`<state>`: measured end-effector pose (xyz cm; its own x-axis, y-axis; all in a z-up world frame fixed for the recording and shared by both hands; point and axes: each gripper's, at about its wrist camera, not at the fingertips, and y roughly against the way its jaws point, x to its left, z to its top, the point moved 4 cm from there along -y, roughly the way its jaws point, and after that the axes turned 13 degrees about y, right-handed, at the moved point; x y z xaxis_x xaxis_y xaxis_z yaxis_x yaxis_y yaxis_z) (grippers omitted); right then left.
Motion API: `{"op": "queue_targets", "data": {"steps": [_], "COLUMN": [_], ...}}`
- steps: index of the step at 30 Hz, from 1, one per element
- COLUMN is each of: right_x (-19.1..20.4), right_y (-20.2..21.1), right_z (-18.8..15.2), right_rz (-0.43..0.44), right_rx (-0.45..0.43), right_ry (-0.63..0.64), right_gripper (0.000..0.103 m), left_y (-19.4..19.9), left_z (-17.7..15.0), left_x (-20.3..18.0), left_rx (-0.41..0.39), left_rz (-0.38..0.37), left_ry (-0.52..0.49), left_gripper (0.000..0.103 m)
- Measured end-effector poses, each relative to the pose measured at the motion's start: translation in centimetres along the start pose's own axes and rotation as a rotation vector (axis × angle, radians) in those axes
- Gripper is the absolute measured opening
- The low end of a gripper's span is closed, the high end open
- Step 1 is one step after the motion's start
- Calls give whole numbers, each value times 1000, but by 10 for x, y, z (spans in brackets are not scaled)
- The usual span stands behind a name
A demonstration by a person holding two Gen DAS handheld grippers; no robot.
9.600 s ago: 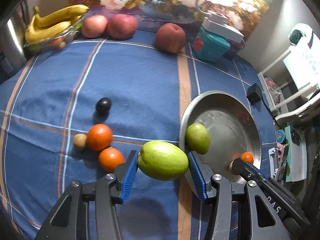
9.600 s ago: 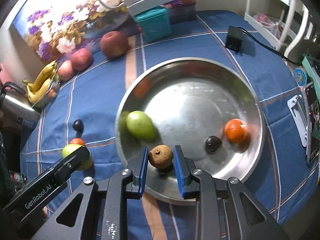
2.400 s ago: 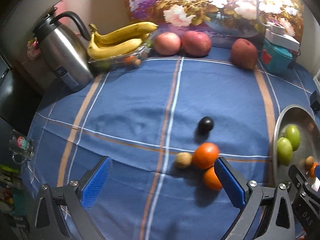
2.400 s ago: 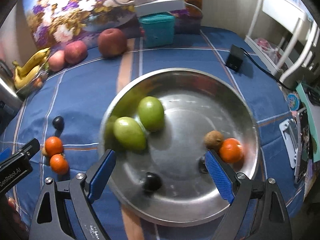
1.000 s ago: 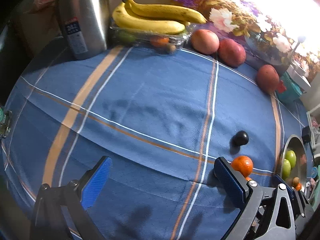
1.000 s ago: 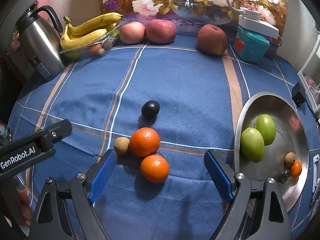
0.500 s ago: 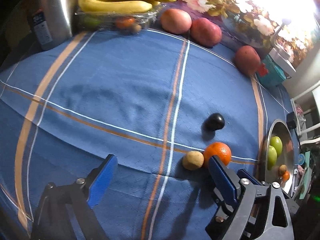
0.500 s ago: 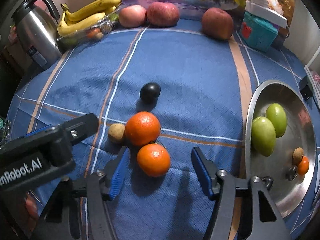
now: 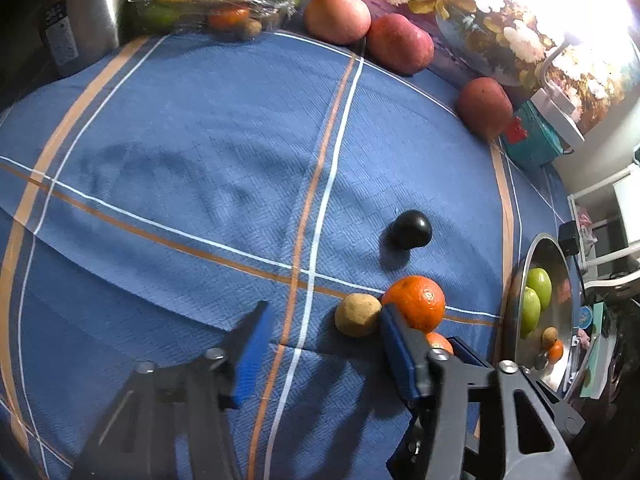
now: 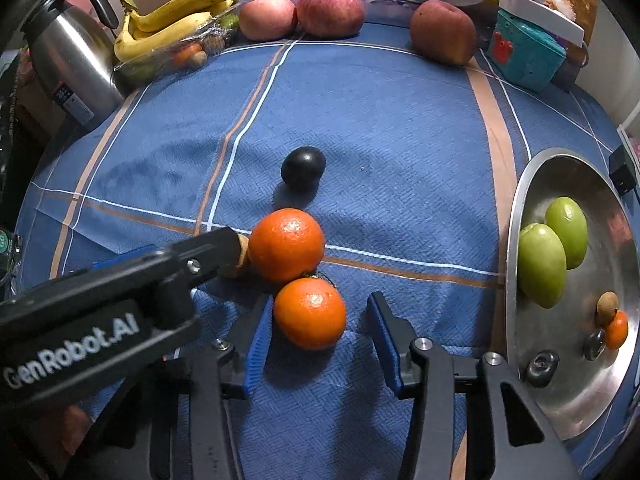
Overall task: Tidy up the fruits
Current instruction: 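Grasp the small brown kiwi with the left tool while the right tool grasps an orange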
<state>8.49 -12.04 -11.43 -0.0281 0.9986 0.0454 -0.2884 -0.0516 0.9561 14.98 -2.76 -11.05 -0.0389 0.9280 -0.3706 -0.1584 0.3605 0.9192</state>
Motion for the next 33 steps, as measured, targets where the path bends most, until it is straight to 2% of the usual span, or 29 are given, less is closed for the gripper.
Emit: {"op": "queue_targets", "data": {"steps": [9, 11, 19, 27, 33], "right_x": [2, 3, 4, 6, 7], "right_y": [-3, -3, -5, -6, -4], "right_z": [3, 2, 1, 1, 2], "right_rz": [7, 7, 12, 17, 32], "right_rx": [4, 5, 9, 13, 8], "right_ry": [1, 1, -1, -3, 1], "right_gripper": [47, 47, 47, 46, 37], "left_y": [-4, -5, -6, -3, -2], "left_z": [2, 2, 0, -1, -1], "left_x": [-8, -9, -8, -5, -6], "left_rx": [17, 20, 29, 24, 21], "left_rz": [-58, -71, -97, -94, -88], "left_ry": [17, 21, 43, 48, 52], "left_gripper": [31, 29, 26, 24, 24]}}
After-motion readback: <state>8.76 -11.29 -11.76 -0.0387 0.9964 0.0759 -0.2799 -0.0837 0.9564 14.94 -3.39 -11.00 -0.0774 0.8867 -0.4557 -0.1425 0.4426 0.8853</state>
